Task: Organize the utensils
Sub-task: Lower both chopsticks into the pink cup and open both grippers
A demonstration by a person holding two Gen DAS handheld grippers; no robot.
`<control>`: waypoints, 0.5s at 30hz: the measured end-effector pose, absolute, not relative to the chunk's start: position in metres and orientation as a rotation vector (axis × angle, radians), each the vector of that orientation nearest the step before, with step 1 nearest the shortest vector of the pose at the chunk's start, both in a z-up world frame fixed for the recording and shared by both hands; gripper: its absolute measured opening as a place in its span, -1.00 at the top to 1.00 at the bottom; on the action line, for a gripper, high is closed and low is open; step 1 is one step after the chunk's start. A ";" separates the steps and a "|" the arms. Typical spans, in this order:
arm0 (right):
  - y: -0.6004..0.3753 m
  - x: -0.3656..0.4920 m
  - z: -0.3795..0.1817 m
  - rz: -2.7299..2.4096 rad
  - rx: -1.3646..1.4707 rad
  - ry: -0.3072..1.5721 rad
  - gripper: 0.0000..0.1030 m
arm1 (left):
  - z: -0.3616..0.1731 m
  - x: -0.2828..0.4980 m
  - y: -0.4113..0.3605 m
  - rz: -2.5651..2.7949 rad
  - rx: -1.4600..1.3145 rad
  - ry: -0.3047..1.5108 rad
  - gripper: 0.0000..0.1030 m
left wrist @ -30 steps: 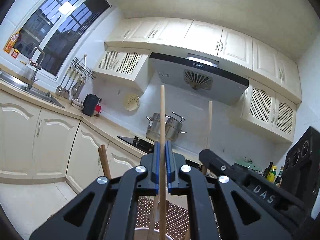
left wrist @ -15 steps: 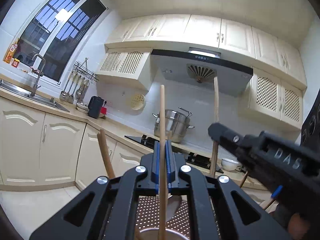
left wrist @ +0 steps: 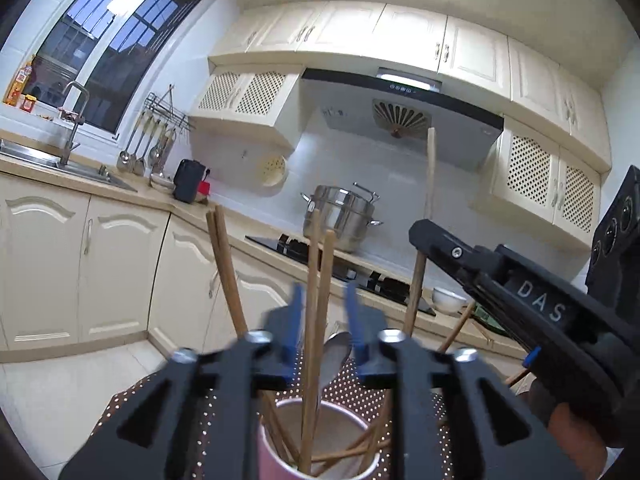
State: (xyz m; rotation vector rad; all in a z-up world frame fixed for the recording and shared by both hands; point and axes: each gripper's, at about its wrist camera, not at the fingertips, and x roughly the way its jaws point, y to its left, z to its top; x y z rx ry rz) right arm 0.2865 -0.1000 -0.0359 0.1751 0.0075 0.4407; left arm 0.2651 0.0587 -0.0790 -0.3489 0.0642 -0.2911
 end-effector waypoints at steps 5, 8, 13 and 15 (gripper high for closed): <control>-0.100 0.282 -0.037 0.428 0.153 0.026 0.86 | -0.074 0.257 0.061 -0.279 -0.340 0.086 0.30; -0.101 0.279 -0.038 0.424 0.140 0.044 0.86 | -0.069 0.252 0.063 -0.279 -0.325 0.112 0.14; -0.101 0.272 -0.038 0.421 0.112 0.069 0.86 | -0.065 0.241 0.064 -0.251 -0.295 0.143 0.00; -0.100 0.268 -0.038 0.422 0.100 0.083 0.86 | -0.063 0.237 0.065 -0.229 -0.276 0.159 -0.01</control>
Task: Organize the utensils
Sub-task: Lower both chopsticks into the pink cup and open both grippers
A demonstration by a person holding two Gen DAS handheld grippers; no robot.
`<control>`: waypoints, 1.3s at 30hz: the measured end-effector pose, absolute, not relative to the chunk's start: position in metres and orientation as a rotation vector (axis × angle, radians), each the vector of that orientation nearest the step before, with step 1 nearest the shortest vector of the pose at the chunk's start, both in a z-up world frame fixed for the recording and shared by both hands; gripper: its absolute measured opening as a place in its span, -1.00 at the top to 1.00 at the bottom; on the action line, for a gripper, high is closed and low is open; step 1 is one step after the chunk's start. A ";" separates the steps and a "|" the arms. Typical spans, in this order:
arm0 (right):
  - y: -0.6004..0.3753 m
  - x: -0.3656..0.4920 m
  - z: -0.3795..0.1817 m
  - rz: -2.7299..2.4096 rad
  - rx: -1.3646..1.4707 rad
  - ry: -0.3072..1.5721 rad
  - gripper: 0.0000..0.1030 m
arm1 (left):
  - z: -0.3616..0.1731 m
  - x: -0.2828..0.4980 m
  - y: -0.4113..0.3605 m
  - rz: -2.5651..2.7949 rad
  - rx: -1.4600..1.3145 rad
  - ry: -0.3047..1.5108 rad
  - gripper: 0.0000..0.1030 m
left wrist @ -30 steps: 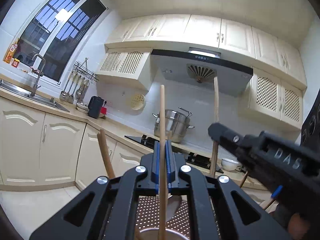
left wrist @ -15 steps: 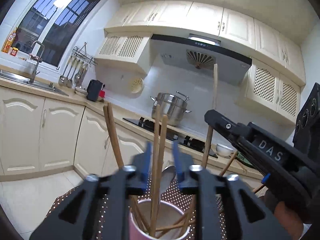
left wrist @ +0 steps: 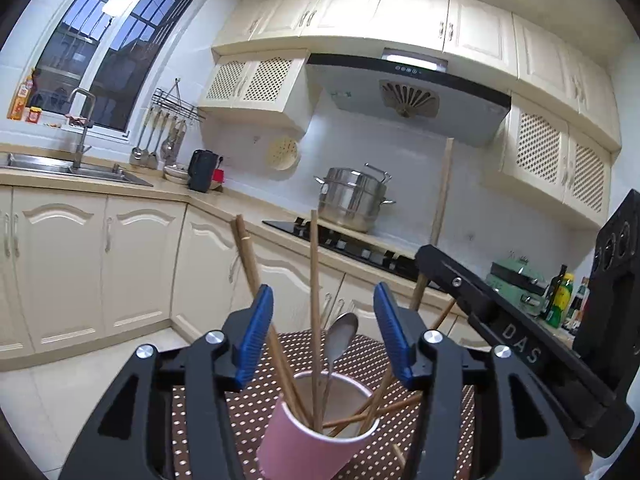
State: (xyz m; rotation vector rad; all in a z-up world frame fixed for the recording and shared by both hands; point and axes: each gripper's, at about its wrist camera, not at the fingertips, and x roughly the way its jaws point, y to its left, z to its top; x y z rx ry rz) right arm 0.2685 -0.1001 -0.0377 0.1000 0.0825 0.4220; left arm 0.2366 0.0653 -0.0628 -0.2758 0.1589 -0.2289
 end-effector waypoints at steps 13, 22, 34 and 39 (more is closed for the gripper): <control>-0.093 0.251 -0.040 0.406 0.048 0.175 0.86 | -0.049 0.204 0.076 -0.131 -0.204 0.216 -0.12; -0.091 0.238 -0.043 0.395 0.026 0.233 0.86 | -0.042 0.194 0.079 -0.111 -0.175 0.276 -0.22; -0.090 0.230 -0.041 0.379 0.020 0.258 0.84 | -0.036 0.182 0.080 -0.114 -0.158 0.302 -0.24; -0.092 0.224 -0.038 0.379 0.025 0.250 0.84 | -0.032 0.176 0.079 -0.110 -0.150 0.297 -0.25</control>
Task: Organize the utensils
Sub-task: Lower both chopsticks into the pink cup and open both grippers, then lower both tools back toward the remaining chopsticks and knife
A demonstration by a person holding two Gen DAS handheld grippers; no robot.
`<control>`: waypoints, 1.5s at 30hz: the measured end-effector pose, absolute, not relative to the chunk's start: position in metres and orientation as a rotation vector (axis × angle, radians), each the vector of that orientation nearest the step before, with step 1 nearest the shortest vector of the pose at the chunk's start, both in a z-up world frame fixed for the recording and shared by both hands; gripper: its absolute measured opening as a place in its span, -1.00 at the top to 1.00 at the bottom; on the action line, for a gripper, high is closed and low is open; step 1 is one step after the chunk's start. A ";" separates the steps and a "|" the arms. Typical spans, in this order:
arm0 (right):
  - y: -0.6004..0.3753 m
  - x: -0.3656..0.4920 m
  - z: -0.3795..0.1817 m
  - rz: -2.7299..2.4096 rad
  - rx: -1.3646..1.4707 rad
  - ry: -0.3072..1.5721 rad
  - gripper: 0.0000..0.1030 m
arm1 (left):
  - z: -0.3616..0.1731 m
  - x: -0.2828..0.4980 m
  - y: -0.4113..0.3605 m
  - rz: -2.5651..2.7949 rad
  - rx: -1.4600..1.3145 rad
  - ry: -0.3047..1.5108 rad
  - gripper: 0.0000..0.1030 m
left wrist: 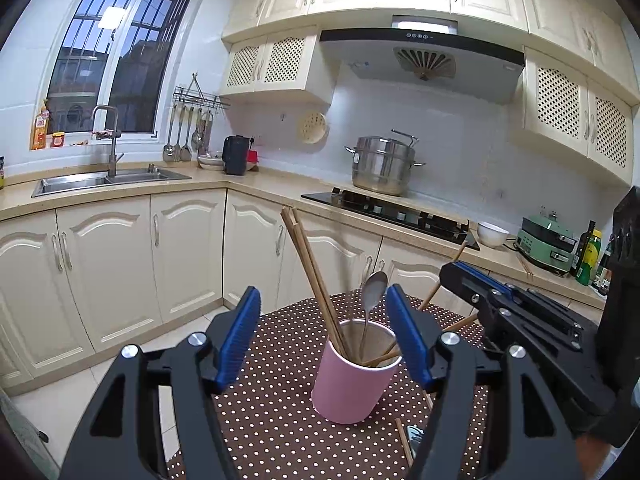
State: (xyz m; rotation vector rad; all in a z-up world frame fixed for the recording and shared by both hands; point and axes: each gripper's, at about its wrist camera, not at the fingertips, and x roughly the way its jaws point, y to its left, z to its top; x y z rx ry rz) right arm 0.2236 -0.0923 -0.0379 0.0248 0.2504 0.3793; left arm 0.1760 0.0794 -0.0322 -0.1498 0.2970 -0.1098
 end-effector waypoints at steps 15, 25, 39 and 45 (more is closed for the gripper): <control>-0.114 0.189 -0.023 0.364 0.063 0.198 0.07 | -0.016 0.147 0.064 -0.118 -0.110 0.290 -0.36; -0.149 0.169 -0.028 0.297 0.069 0.219 -0.07 | -0.030 0.147 0.038 -0.156 -0.045 0.442 -0.45; -0.202 0.173 -0.099 0.219 0.142 0.535 -0.18 | -0.138 0.192 -0.008 -0.299 0.036 0.996 -0.45; -0.217 0.173 -0.119 0.213 0.177 0.607 -0.19 | -0.171 0.195 -0.029 -0.297 0.135 1.084 -0.45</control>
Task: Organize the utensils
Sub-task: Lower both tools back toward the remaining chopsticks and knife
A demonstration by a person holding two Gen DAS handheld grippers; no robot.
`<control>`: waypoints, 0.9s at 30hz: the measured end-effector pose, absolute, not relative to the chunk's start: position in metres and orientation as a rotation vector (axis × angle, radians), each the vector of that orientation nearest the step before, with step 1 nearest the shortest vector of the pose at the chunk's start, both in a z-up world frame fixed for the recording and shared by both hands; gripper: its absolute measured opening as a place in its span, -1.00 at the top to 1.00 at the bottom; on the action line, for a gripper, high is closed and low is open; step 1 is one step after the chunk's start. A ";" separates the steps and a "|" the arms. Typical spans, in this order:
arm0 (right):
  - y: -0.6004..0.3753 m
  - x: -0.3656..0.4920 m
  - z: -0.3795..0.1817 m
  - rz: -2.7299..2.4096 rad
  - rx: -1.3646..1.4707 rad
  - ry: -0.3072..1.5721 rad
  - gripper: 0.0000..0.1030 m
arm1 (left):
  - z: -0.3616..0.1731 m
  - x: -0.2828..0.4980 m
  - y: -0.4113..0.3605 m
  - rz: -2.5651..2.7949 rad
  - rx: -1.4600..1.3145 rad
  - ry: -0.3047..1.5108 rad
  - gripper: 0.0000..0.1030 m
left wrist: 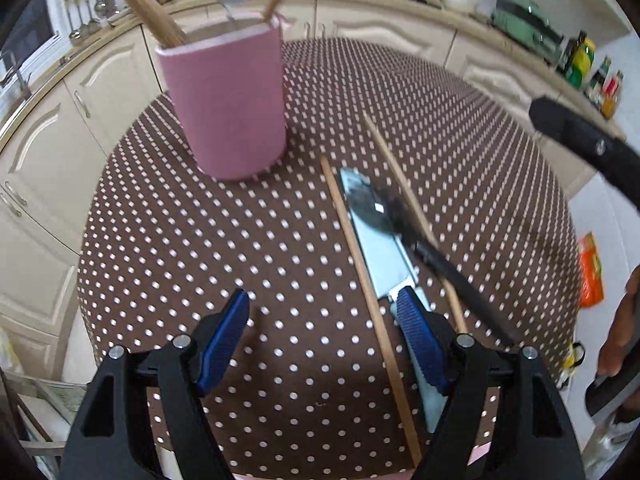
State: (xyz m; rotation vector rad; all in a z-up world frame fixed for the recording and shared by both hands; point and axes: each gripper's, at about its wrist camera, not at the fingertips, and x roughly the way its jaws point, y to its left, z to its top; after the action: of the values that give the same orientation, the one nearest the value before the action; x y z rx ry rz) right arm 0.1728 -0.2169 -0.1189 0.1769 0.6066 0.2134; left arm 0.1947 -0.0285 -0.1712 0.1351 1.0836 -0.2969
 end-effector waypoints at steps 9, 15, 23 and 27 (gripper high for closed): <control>-0.224 0.179 -0.135 0.223 0.190 0.665 -0.23 | -0.192 0.196 -0.034 -0.264 0.218 1.101 -0.45; -0.215 0.199 -0.146 0.222 0.141 0.770 -0.23 | -0.190 0.217 -0.027 -0.248 0.190 1.119 -0.44; -0.195 0.236 -0.166 0.239 0.094 0.969 -0.23 | -0.184 0.236 -0.025 -0.260 0.172 1.109 0.35; -0.177 0.250 -0.169 0.247 0.048 1.021 -0.22 | -0.183 0.235 -0.008 -0.233 0.092 1.114 0.88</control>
State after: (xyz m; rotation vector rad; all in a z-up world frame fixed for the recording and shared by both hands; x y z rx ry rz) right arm 0.2496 -0.1771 -0.1692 0.0477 1.0212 0.2466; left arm 0.2351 -0.0075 -0.1826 0.0925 1.1135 -0.2329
